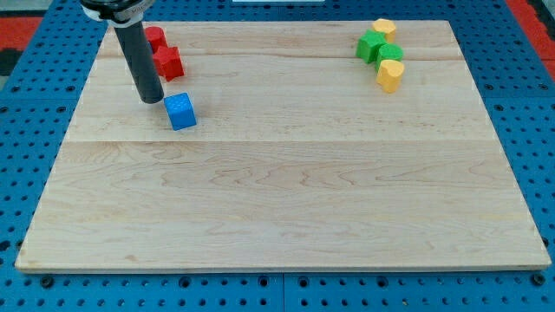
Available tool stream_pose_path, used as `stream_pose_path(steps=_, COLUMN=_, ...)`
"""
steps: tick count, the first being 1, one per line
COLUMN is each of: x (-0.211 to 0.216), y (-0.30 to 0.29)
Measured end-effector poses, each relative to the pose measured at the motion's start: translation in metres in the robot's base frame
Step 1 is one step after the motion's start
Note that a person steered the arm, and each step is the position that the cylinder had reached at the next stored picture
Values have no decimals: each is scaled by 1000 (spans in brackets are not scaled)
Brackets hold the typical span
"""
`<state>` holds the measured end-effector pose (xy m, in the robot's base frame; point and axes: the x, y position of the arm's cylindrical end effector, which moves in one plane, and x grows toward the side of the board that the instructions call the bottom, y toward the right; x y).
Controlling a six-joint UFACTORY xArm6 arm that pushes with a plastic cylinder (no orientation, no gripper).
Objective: Move blue cube towards bottom
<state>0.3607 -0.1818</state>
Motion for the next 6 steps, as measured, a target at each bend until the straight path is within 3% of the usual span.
stream_pose_path(steps=3, x=36, y=10)
stream_pose_path(steps=5, x=36, y=21)
stream_pose_path(steps=6, x=9, y=38)
